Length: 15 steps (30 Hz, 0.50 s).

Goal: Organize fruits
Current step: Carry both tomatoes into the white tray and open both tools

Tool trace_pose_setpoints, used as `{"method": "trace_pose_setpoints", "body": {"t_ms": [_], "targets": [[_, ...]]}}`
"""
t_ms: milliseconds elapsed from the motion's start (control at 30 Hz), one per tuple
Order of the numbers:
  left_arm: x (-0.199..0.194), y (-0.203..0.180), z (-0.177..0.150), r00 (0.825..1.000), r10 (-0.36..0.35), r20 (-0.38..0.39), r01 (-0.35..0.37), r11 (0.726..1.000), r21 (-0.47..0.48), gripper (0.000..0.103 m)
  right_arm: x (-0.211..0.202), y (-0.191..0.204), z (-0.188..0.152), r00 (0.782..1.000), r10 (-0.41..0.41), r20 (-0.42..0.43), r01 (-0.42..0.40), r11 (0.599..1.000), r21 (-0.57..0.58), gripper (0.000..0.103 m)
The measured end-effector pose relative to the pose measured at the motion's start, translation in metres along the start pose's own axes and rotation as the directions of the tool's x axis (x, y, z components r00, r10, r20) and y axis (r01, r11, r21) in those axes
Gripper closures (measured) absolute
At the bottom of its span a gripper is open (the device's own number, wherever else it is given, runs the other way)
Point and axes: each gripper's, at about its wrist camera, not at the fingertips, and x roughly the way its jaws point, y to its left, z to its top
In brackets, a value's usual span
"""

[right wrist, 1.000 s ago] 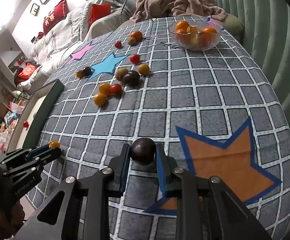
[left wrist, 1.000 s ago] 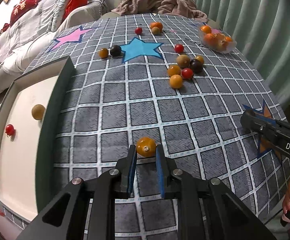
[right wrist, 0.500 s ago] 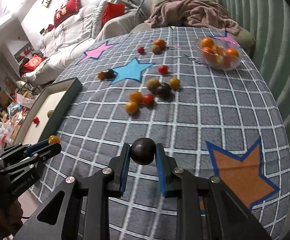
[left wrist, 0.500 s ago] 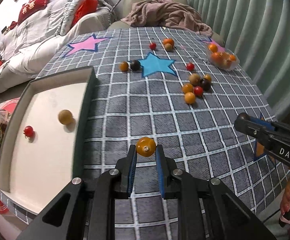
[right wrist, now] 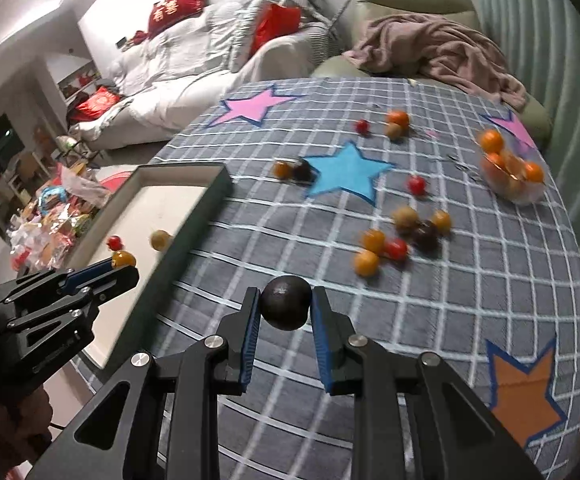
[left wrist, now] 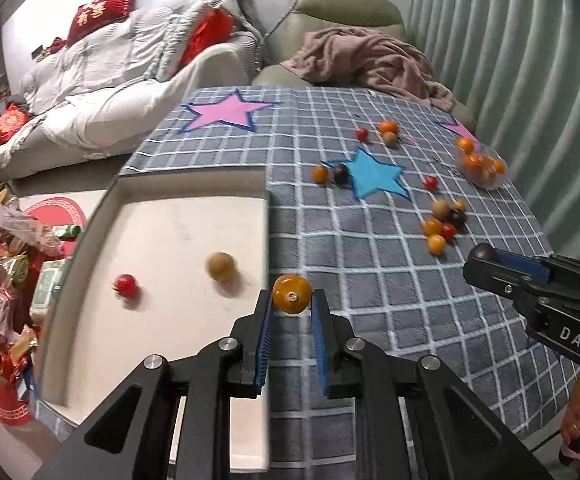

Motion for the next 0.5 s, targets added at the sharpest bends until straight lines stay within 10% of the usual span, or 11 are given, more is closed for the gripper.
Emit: {"method": "trace_pose_setpoints", "body": {"t_ms": [500], "targets": [[0.032, 0.091, 0.025, 0.989, 0.143, -0.023, -0.145, 0.983, -0.11, 0.083, 0.058, 0.076, 0.046, 0.995, 0.079, -0.063, -0.085, 0.991, -0.102, 0.075]]}}
